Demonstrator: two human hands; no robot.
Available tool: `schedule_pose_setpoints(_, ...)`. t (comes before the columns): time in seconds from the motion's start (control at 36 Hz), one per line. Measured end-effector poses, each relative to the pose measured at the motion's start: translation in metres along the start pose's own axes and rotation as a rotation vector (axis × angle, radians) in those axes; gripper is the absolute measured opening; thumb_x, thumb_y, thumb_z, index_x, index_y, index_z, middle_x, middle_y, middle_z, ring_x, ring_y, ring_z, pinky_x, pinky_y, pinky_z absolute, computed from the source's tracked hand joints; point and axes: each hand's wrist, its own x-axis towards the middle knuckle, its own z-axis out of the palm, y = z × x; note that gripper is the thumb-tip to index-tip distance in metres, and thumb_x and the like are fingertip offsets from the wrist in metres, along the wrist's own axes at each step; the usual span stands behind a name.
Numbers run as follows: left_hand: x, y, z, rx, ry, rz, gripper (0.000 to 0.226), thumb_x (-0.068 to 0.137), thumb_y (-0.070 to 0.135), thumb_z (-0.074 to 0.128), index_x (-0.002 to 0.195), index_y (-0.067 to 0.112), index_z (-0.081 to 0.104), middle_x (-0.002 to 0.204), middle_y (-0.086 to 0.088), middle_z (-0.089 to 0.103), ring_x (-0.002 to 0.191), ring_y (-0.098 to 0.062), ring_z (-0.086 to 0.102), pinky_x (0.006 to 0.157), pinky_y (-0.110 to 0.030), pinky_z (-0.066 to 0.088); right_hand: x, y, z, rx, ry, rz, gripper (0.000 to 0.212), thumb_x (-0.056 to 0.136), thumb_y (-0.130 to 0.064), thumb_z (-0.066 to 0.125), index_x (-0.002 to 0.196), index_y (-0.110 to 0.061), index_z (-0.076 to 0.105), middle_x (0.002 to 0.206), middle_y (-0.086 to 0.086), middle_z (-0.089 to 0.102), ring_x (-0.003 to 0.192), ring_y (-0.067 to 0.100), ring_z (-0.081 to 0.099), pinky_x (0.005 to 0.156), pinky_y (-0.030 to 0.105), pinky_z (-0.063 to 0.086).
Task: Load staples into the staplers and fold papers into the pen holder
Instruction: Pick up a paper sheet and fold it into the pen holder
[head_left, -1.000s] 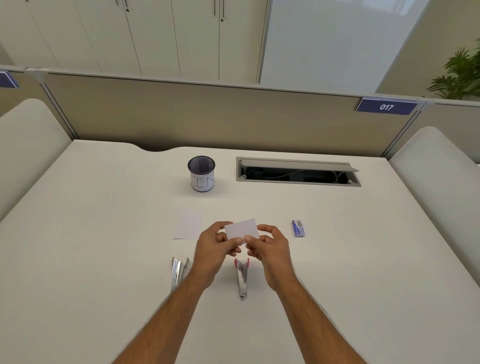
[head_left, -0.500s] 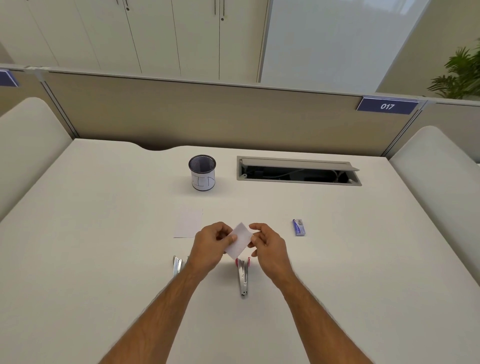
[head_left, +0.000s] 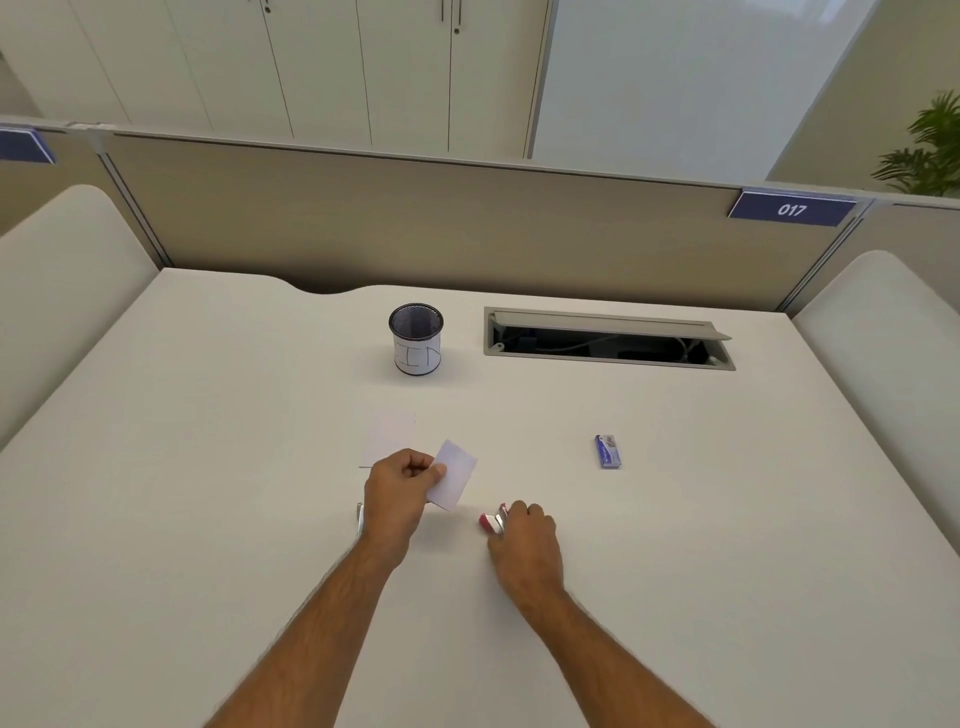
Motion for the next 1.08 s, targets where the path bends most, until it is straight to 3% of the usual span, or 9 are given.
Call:
schedule_pose_setpoints(0.08,0.0,-0.002,-0.002,-0.001,0.001,-0.008,0.012,0.086,0.013,0.076,0.076,0.014,0.07,0.075,-0.001,0.069,0.073,-0.018,0.06,0.069,-0.036,0.048,0.004,0.002,-0.002,0.128,-0.015,0.014,0.025,0.104,-0.028,0.051,0.12,-0.009,0.057,0.121,0.009,0.062,0.112,0.027,0.058,0.088,0.033,0.045)
schedule_pose_setpoints(0.25,0.0,-0.001,0.0,-0.023,-0.008,-0.018,0.01,0.086,0.01,0.076,0.078,0.011,0.071,0.08,-0.006,0.071,0.077,-0.02,0.062,0.069,-0.036,0.05,0.003,0.004,-0.015,0.801,-0.142,0.059,0.017,0.102,-0.023,0.058,0.116,-0.016,0.063,0.103,0.007,0.071,0.085,0.018,0.069,0.07,0.026,0.055)
schedule_pose_setpoints(0.36,-0.002,0.003,0.004,-0.03,-0.015,-0.007,0.007,0.086,0.01,0.076,0.081,0.009,0.071,0.082,-0.007,0.071,0.079,-0.021,0.062,0.071,-0.036,0.053,0.004,0.004,-0.022,1.051,-0.256,0.046,0.024,0.104,-0.025,0.058,0.121,-0.01,0.064,0.106,0.011,0.073,0.088,0.021,0.076,0.079,0.031,0.062)
schedule_pose_setpoints(0.61,-0.01,0.005,0.011,-0.069,-0.04,-0.007,0.007,0.086,0.008,0.076,0.081,0.006,0.071,0.084,-0.012,0.071,0.077,-0.022,0.062,0.073,-0.039,0.054,0.001,0.007,-0.033,1.186,-0.388,-0.008,0.021,0.104,-0.021,0.058,0.114,-0.008,0.071,0.103,0.009,0.069,0.093,0.02,0.069,0.084,0.032,0.061)
schedule_pose_setpoints(0.75,-0.01,0.002,0.01,-0.044,-0.037,0.005,0.008,0.085,0.01,0.078,0.079,0.011,0.073,0.085,-0.011,0.073,0.078,-0.022,0.063,0.074,-0.039,0.053,0.001,0.01,-0.034,1.238,-0.405,0.035,0.025,0.103,-0.019,0.059,0.114,-0.002,0.072,0.099,0.011,0.068,0.094,0.022,0.068,0.09,0.039,0.059)
schedule_pose_setpoints(0.86,-0.011,0.001,0.01,-0.019,-0.017,0.017,0.008,0.085,0.012,0.077,0.079,0.013,0.073,0.083,-0.007,0.073,0.081,-0.023,0.064,0.074,-0.038,0.052,-0.001,0.01,-0.035,1.247,-0.403,0.052,0.024,0.103,-0.02,0.059,0.112,-0.004,0.074,0.101,0.011,0.07,0.095,0.023,0.068,0.088,0.037,0.059)
schedule_pose_setpoints(1.08,-0.019,0.003,0.015,-0.035,-0.14,-0.01,0.005,0.084,0.011,0.078,0.079,0.011,0.076,0.083,-0.011,0.076,0.086,-0.033,0.071,0.085,-0.052,0.059,-0.004,0.005,-0.036,1.153,-0.384,0.038,0.029,0.101,-0.029,0.062,0.108,-0.003,0.074,0.103,0.009,0.072,0.095,0.021,0.065,0.079,0.03,0.056)
